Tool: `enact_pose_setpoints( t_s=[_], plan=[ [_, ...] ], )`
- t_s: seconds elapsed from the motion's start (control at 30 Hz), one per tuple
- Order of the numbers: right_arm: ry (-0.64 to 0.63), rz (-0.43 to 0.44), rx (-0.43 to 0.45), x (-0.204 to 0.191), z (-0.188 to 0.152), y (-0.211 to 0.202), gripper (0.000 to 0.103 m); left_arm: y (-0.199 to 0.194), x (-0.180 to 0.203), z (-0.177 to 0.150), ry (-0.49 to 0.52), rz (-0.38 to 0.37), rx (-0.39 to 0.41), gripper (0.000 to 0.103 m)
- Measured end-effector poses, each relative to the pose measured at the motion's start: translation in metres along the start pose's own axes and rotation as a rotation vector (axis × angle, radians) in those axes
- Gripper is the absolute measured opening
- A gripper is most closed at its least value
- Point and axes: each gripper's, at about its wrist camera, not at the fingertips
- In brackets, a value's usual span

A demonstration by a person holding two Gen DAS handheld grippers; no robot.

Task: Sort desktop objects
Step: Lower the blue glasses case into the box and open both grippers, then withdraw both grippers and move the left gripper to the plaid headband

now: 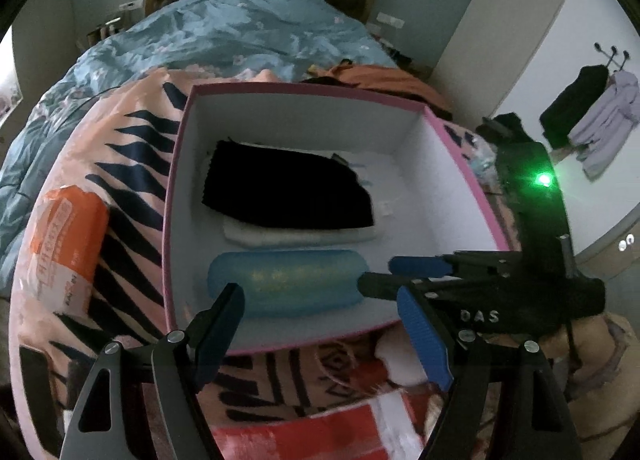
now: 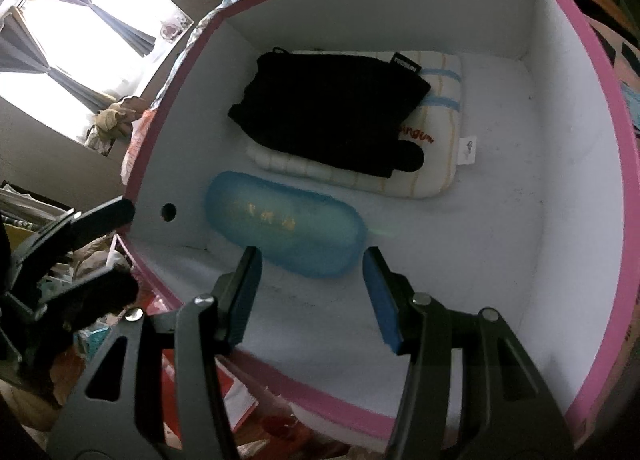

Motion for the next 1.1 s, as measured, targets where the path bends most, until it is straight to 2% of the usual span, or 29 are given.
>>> enact_pose_setpoints(
  t_s=[0.47, 0.8, 1.1],
  plan=[
    [-0.040, 0.027, 0.086, -0.016, -0.014, -0.044, 0.056, -0.029, 0.030, -0.016, 0.039, -0.075, 0.050, 0.081],
    [-0.095, 0.019, 0.143, -0.029, -0.039, -0.081, 0.055, -0.026, 0.045, -0.029, 0.046, -0.102, 0.018, 0.081],
    [-0.085, 0.004, 0.136, -0.024, -0.067, -0.093, 0.055, -0.020, 0.053, -0.043, 0.038, -0.115, -0.025, 0.081]
  ],
)
Point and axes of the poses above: each gripper's, at about its wrist camera, not at the fingertips, and y roughly the way its jaws point, x to its right, z to its top
